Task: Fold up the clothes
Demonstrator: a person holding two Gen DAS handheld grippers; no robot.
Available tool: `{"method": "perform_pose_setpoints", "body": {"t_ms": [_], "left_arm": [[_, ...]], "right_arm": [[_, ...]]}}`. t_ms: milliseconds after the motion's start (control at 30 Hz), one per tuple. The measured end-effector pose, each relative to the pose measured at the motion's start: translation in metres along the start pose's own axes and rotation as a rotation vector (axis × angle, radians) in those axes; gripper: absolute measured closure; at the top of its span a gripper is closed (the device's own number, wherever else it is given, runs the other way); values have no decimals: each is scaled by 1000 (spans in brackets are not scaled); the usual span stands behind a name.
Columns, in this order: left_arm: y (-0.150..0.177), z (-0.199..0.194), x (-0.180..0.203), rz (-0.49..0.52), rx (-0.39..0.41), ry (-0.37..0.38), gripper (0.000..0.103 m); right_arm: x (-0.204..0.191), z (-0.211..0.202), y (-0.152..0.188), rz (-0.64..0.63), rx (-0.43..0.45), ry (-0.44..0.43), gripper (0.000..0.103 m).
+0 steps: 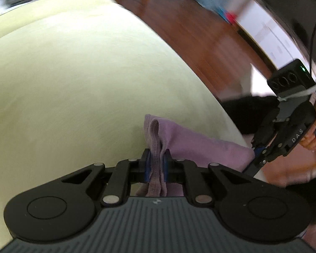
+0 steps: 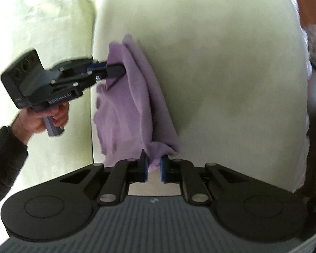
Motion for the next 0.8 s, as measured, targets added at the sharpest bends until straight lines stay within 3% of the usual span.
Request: {"method": "perform_pose_setpoints", "body": {"t_ms": [100, 233, 300, 400, 600, 800], "left_arm": [[14, -28, -7, -173, 96, -83, 93], [20, -32, -22, -328, 190, -176, 93], [12, -25, -36, -359, 211, -216, 93], [-5, -7, -57, -376, 230, -269, 93], [-18, 24, -78, -411, 221, -315, 93], [-1, 20, -71, -507, 326, -363, 79]], "right_arm": [[-12, -7, -33, -121, -50, 6, 95], [-18, 3, -95, -282, -92, 49, 95], [-16, 8, -114, -337, -109, 70, 95], [-20, -2, -113, -415, -130, 92, 95], [-45, 0, -150, -478, -149, 95, 95], [-33, -18, -159, -502, -146, 72, 89]]}}
Point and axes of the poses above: each gripper's, at about its wrist camera, not at the fingertips, and z roughly the way its jaws point, x to its right, y to its underside, the point moved 7 cm from there along z, roughly the way its jaws point, and after that the axes turned 1 degree about y, right-handed, at the moved point
